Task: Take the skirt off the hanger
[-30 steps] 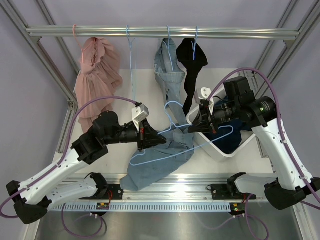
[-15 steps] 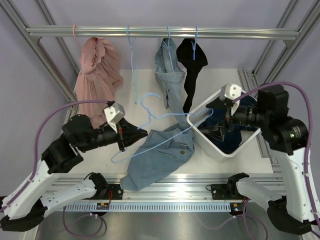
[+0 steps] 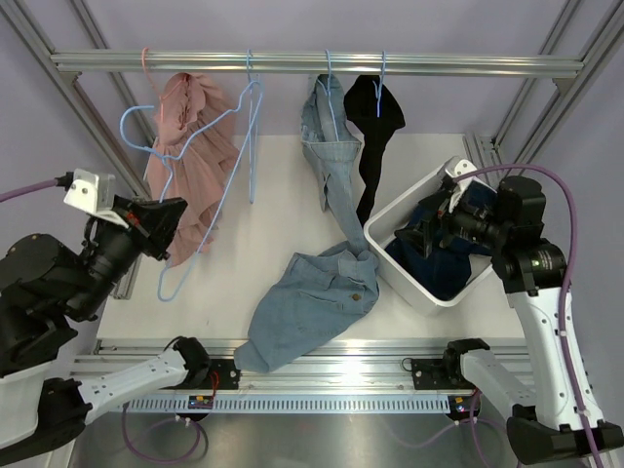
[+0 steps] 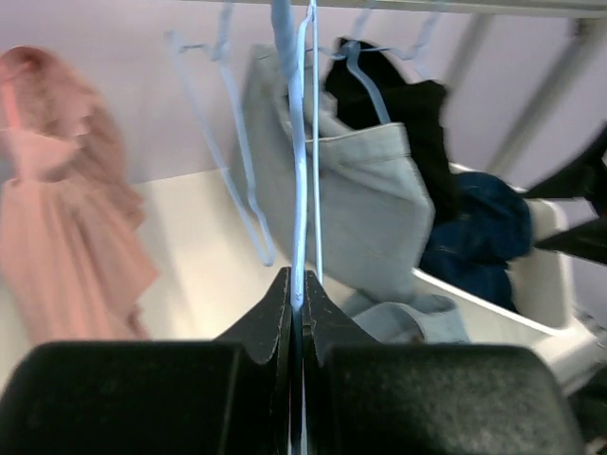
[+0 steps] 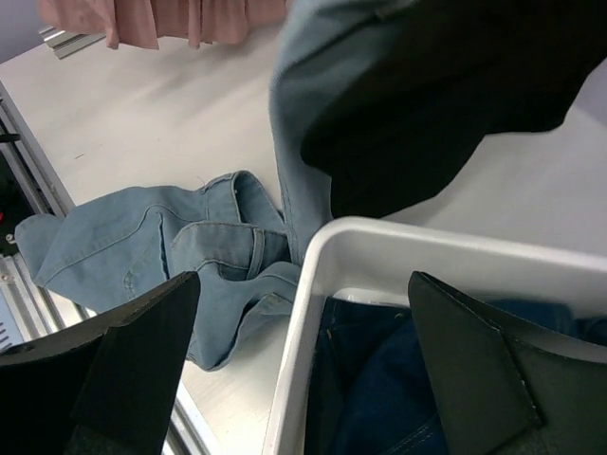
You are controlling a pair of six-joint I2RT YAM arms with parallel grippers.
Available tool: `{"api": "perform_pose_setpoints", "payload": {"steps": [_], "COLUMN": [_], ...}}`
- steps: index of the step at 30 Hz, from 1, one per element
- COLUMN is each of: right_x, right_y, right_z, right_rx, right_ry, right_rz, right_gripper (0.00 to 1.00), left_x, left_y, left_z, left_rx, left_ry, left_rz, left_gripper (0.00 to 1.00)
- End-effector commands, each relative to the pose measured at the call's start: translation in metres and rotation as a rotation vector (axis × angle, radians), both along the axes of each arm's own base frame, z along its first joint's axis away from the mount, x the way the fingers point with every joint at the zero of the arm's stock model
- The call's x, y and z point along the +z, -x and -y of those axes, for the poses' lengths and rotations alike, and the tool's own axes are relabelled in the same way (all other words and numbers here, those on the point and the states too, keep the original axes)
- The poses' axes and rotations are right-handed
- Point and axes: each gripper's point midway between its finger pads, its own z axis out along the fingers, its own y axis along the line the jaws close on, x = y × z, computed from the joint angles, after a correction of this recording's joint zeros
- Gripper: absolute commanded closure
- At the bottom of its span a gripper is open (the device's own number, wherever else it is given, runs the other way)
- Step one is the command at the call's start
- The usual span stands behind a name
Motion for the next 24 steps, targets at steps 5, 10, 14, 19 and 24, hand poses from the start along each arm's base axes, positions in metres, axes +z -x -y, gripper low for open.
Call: {"api": "perform_pose_setpoints", "payload": {"steps": [5,10,14,19,24], "right_x": [-0.011,-0.028,-0.03,-0.028,-0.026], "right_y": [0.002,0.001,0.001,0.006,0.012], "right_z": [0.0,0.001,0.006,0.007,0.008], "right_rx": [0.039,0.049,0.042,0.047,0.055], "right_ry": [-0.106,-0.12,-0.126,-0.138,-0.148], "right_rz": [0.0,-0.031,-0.033,-0.025,-0.017], "right_gripper": [0.01,0.01,0.01,0.01,0.0], "left_x": [-0.014,-0.015,-0.009,-0.019,-0.012], "left_y": [-0.046,-0.056,-0.07,-0.123,-0.171], "left_z": [-0.029,-0.035,-0.03,-0.011,0.002], "left_rx": [0.343,0.43,0.456,0.412,0.383], "left_ry": [-0.19,-0.246,-0.257,-0.291,-0.278], "left_rz": [-0.088,-0.107,-0.083,-0.171,-0.176], "left_gripper": [1.0,1.0,1.0,1.0,1.0]}}
